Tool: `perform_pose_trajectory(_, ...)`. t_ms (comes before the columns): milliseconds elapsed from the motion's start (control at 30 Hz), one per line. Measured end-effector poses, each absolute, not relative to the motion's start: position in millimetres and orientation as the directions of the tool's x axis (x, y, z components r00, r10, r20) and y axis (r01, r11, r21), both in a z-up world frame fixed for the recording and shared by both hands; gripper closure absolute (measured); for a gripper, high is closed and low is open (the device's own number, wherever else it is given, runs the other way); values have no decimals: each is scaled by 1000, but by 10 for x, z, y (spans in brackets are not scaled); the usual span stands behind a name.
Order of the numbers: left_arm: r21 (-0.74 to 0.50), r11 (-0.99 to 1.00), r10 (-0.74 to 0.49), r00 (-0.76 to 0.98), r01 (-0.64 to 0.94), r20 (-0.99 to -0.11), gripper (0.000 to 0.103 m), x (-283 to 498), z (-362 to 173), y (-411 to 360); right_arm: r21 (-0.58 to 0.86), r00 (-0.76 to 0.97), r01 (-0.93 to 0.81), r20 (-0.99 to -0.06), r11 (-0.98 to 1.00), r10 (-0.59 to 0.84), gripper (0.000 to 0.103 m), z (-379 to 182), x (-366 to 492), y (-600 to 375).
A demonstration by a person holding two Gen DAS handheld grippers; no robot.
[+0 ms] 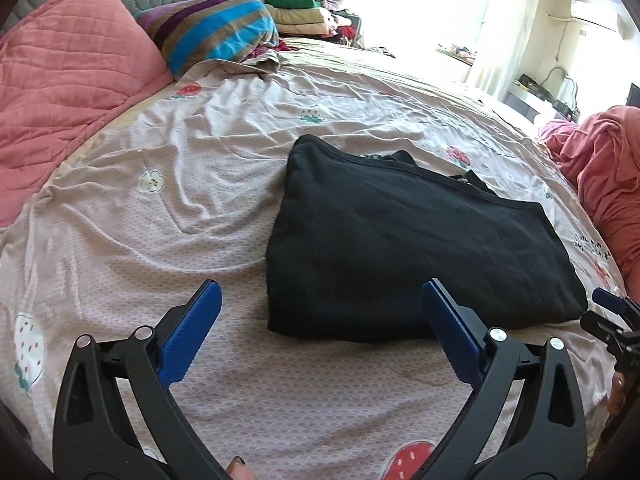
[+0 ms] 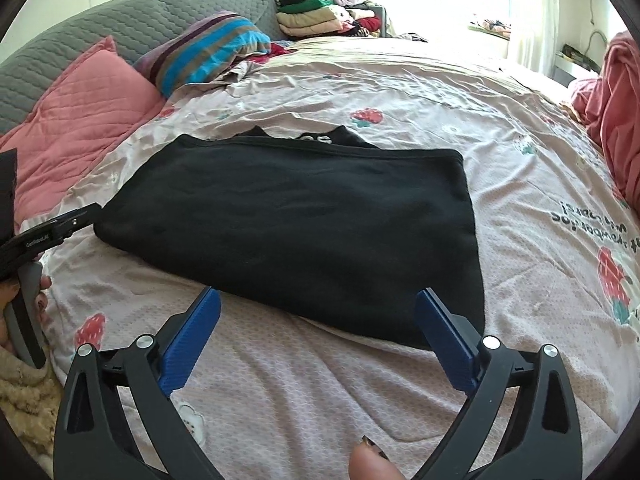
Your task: Fold small clothes
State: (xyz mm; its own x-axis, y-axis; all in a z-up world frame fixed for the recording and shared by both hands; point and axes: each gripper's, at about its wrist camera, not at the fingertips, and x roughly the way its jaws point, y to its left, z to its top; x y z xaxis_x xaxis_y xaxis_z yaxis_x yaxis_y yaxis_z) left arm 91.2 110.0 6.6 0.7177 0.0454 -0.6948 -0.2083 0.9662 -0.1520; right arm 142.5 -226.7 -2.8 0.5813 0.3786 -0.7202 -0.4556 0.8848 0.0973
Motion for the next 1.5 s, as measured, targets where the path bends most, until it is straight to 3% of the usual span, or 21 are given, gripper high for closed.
perform_pose_trajectory(900, -144, 936, 123, 684, -320, -719, 9, 952, 74, 1431, 3, 525, -674, -702, 738, 482, 5, -18, 1259, -1098)
perform_pose_trajectory(1500, -54, 932, 200, 632, -359, -748, 9, 1233, 95, 1709, -204, 558, -749, -707, 631, 435, 4, -271, 1198, -366)
